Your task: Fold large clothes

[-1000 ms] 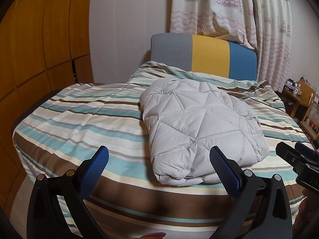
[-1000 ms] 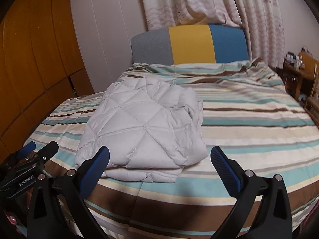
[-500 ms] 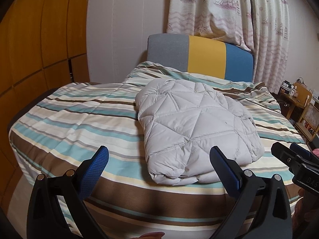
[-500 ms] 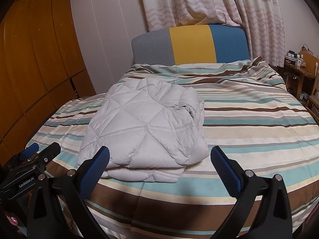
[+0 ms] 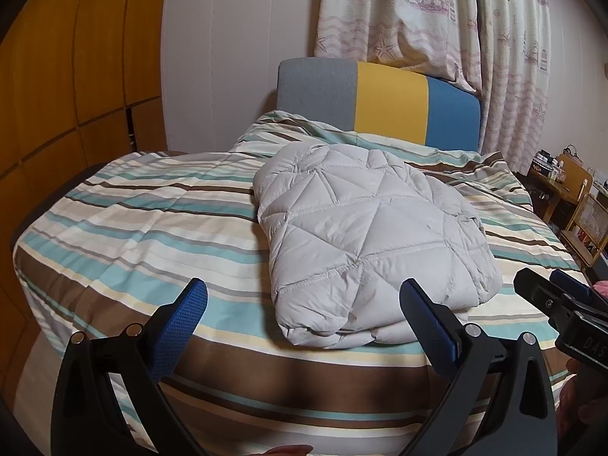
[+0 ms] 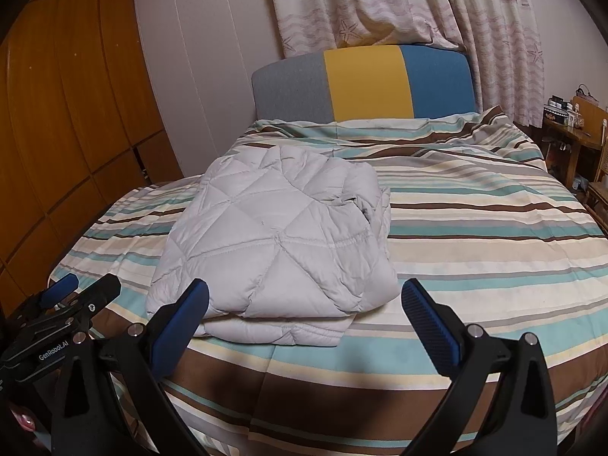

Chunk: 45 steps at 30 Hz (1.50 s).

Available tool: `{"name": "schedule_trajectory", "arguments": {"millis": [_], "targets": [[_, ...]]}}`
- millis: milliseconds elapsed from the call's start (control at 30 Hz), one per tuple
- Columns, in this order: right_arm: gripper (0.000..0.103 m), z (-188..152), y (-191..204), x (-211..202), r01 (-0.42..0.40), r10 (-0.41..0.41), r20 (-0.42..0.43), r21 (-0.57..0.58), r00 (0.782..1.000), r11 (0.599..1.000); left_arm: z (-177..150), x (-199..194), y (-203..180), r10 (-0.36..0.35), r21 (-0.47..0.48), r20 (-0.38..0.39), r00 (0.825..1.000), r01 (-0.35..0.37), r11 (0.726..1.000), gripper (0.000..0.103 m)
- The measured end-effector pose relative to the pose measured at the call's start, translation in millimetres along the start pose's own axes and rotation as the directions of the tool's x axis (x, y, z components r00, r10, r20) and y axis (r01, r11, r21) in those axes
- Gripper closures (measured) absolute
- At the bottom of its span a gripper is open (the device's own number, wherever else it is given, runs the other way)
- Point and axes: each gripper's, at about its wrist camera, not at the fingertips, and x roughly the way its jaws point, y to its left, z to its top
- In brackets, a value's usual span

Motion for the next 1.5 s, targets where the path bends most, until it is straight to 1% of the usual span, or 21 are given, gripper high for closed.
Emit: {"name": "schedule_trajectory", "arguments": {"millis": [600,1100,1500], "targets": [[0.002,-0.1,1.0,2.3,-0.002,0.002,-0.012,-0.006,1.000,1.000,-0.9,0.2,-0.8,-0.002,0.003,0.002,1.000,0.002,1.000,0.003],[0.002,-0.4,1.2,2.7,-0.004,0.004,-0.024,-0.009,1.000,1.000,-1.8,6.1,-5.7,-0.025,0.014,-0.025,0.999,0.026,1.000,0.003],[0.002,0.4,-4.0,8.1,-0.003,0.003,-0.037,0.002,0.999,1.000,-3.2,6.4,-8.7,-0.030,0.018,-0.016,0.999,0.030,0.999,0.003]]}}
